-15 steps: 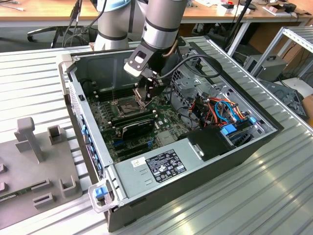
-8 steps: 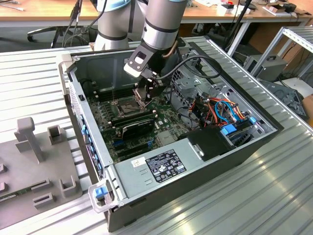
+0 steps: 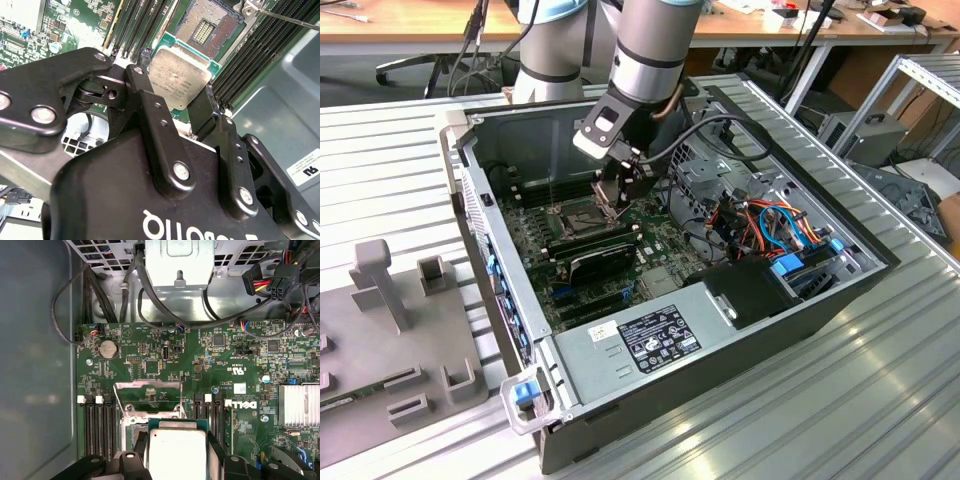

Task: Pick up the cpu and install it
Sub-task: 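Place the cpu into insertion slot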

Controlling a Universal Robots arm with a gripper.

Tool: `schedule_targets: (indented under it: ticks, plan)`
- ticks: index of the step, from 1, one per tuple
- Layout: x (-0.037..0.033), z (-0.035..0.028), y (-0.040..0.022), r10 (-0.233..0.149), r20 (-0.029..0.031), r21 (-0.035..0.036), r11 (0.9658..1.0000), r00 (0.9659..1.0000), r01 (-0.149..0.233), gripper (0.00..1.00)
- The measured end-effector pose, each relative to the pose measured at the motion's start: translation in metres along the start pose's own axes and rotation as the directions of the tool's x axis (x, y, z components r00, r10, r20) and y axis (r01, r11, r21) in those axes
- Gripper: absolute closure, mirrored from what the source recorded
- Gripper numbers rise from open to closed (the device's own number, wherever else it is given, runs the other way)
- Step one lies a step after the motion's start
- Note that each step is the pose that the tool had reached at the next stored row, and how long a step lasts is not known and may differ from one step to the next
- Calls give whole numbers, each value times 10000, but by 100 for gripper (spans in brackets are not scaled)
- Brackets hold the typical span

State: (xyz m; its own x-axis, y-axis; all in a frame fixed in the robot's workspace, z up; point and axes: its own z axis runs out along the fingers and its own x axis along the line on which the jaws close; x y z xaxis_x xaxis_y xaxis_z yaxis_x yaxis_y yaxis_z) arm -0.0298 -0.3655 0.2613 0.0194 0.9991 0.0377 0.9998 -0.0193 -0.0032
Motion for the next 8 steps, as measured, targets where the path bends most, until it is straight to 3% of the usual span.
schedule_targets:
  ticks: [8]
  plan:
    - [-2,34,-19,-10,3,1,10000,10000,10,45]
